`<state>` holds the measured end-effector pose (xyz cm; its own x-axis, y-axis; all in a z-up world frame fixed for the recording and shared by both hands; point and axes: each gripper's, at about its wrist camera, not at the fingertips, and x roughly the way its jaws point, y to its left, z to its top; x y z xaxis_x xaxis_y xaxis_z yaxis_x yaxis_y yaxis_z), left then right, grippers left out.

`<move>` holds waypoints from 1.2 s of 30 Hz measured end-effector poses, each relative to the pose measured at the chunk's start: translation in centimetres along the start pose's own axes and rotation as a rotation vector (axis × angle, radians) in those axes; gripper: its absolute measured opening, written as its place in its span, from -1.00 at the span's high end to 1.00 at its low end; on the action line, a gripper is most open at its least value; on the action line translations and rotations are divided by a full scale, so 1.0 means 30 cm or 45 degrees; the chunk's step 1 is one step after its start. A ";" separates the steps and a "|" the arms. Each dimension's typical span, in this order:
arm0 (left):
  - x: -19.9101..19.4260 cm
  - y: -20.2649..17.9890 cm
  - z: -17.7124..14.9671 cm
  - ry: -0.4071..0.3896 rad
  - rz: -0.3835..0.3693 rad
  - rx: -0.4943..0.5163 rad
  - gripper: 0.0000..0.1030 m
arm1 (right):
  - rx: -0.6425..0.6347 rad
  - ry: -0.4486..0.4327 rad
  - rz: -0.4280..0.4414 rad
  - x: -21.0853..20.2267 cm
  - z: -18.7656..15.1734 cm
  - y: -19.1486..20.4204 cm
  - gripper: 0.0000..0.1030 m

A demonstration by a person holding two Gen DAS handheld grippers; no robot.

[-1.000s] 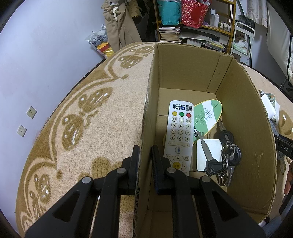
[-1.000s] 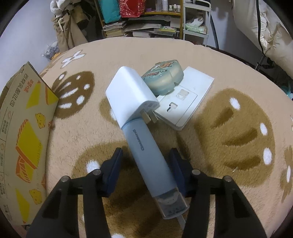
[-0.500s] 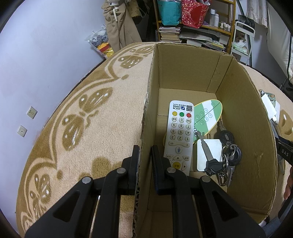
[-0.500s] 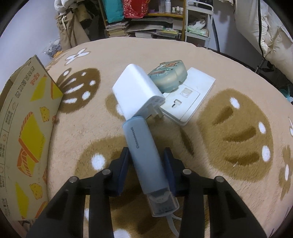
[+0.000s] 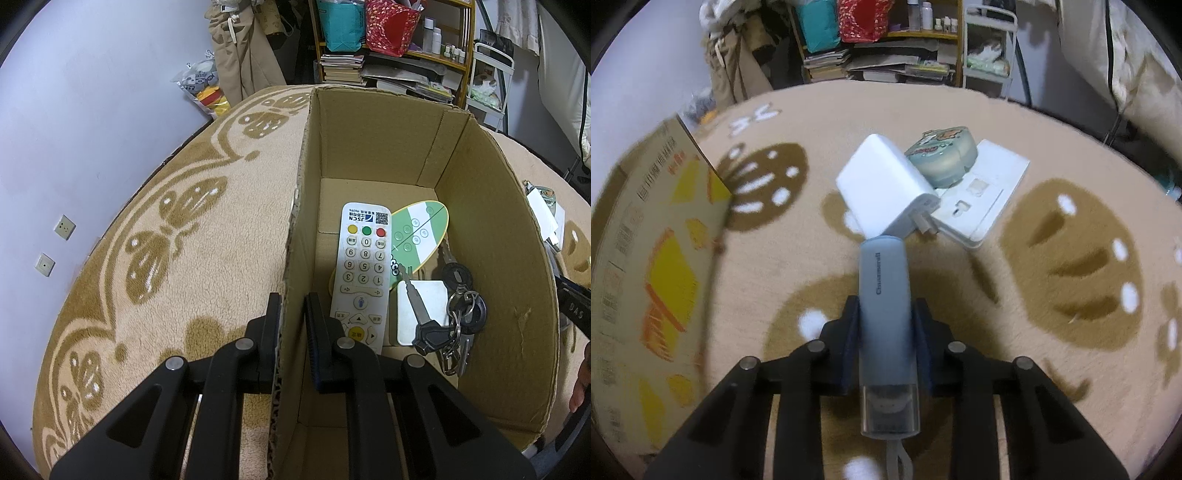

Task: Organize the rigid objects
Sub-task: 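Lift the light-blue cylinder and carry it over the box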

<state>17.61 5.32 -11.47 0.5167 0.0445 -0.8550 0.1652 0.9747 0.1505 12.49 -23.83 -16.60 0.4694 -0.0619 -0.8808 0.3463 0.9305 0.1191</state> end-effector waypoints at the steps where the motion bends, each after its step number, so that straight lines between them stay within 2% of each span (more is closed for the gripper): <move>1: 0.000 0.000 0.000 0.000 -0.001 0.000 0.75 | 0.008 -0.002 0.014 -0.002 0.000 0.002 0.42; 11: 0.000 0.000 0.000 0.000 -0.001 -0.001 0.75 | -0.006 -0.062 0.088 -0.057 0.017 0.059 0.42; 26: -0.001 0.002 0.001 0.000 0.001 0.001 0.75 | -0.102 -0.320 0.325 -0.310 0.143 0.286 0.42; 36: -0.001 0.000 0.000 0.000 0.001 0.001 0.75 | -0.179 -0.339 0.427 -0.336 0.166 0.432 0.42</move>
<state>17.60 5.32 -11.44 0.5171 0.0450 -0.8547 0.1654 0.9745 0.1514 16.30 -12.94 -3.90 0.7360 0.1777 -0.6533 0.0342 0.9539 0.2981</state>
